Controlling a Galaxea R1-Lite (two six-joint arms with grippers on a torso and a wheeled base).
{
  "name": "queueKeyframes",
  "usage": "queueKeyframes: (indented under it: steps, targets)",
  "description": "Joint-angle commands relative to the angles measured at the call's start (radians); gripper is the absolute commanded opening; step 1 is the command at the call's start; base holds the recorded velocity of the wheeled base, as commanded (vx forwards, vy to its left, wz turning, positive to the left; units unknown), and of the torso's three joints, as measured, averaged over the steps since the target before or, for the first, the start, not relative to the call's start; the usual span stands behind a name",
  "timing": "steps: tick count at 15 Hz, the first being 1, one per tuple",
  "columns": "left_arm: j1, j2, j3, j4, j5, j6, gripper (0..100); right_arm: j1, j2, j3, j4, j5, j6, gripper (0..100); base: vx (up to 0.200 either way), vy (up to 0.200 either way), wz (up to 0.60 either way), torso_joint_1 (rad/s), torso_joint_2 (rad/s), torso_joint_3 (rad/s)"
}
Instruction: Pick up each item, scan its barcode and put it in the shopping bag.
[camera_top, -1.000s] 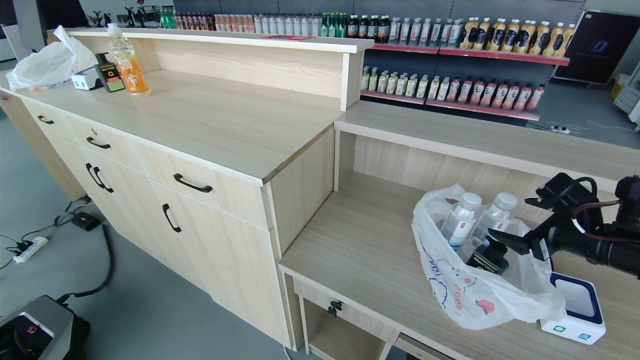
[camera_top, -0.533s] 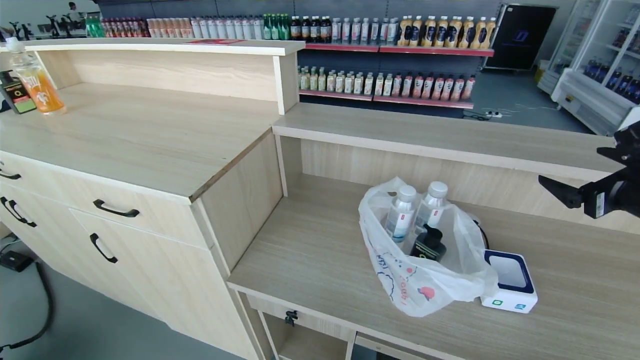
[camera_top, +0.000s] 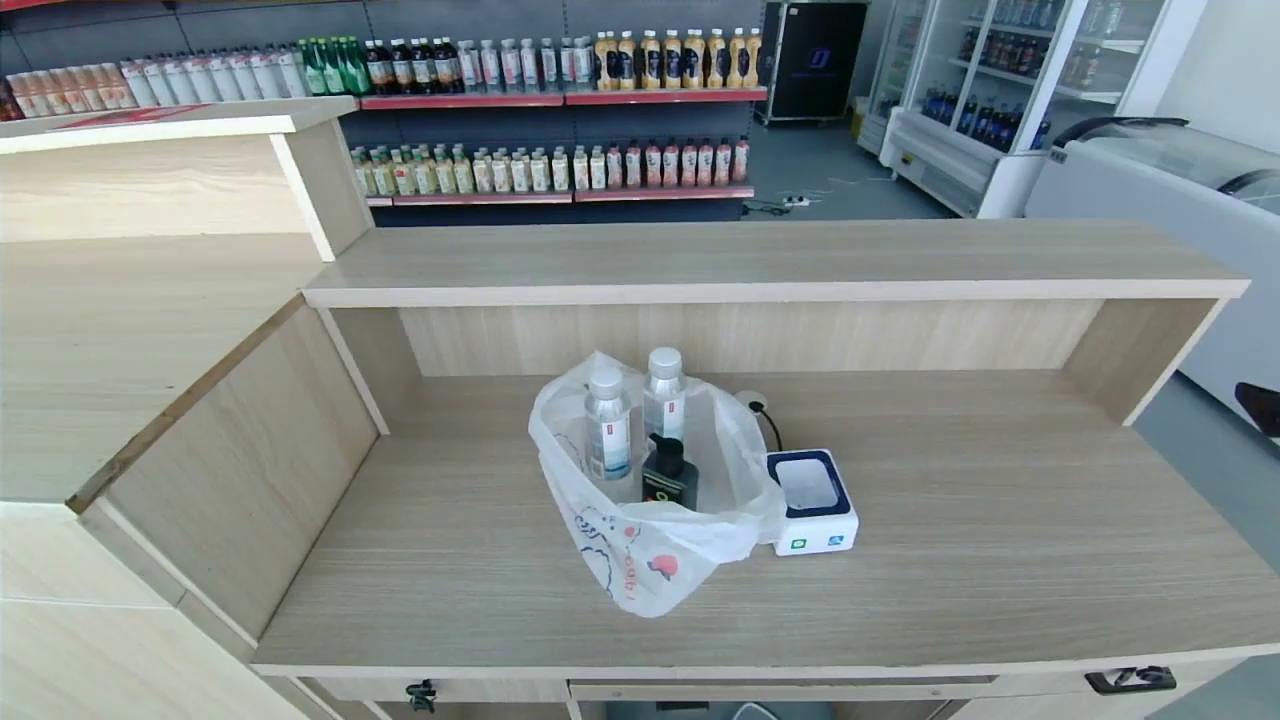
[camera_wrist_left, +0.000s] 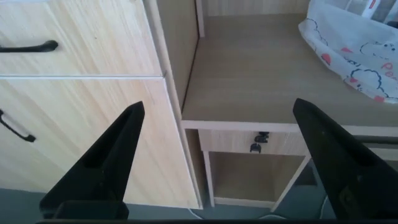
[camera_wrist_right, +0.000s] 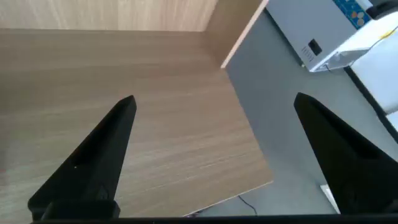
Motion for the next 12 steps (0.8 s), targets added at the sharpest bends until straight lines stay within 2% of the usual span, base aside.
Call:
queueKeyframes:
  steps: [1,2,3,5,7,8,9,12]
  targets:
    - [0.0,0.0,0.0,0.0,0.0,0.0,100,0.046,-0.176,0.175,0.018,-0.101,0.091,100,0.0,0.0,-0.6,-0.002,0.0,0.002]
    - [0.0,0.0,0.0,0.0,0.0,0.0,100,0.046,-0.254,0.263,0.013,-0.092,0.117,100,0.0,0.0,-0.6,0.007,0.0,0.007]
    - [0.0,0.0,0.0,0.0,0.0,0.0,100,0.054,-0.337,0.378,0.007,-0.088,0.124,100,0.0,0.0,0.0,0.0,0.0,0.0]
    - [0.0,0.0,0.0,0.0,0.0,0.0,100,0.144,-0.574,0.619,0.022,-0.085,0.176,100,0.0,0.0,0.0,0.0,0.0,0.0]
    - [0.0,0.0,0.0,0.0,0.0,0.0,100,0.2,-0.851,0.619,0.383,-0.092,0.229,100,0.0,0.0,0.0,0.0,0.0,0.0]
    - [0.0,0.0,0.0,0.0,0.0,0.0,100,0.201,-0.92,0.619,0.455,-0.095,0.236,100,0.0,0.0,0.0,0.0,0.0,0.0]
    - [0.0,0.0,0.0,0.0,0.0,0.0,100,0.224,-1.11,0.6,0.564,-0.069,0.274,100,0.0,0.0,0.0,0.0,0.0,0.0]
    - [0.0,0.0,0.0,0.0,0.0,0.0,100,0.244,-1.183,0.603,0.564,-0.062,0.259,100,0.0,0.0,0.0,0.0,0.0,0.0]
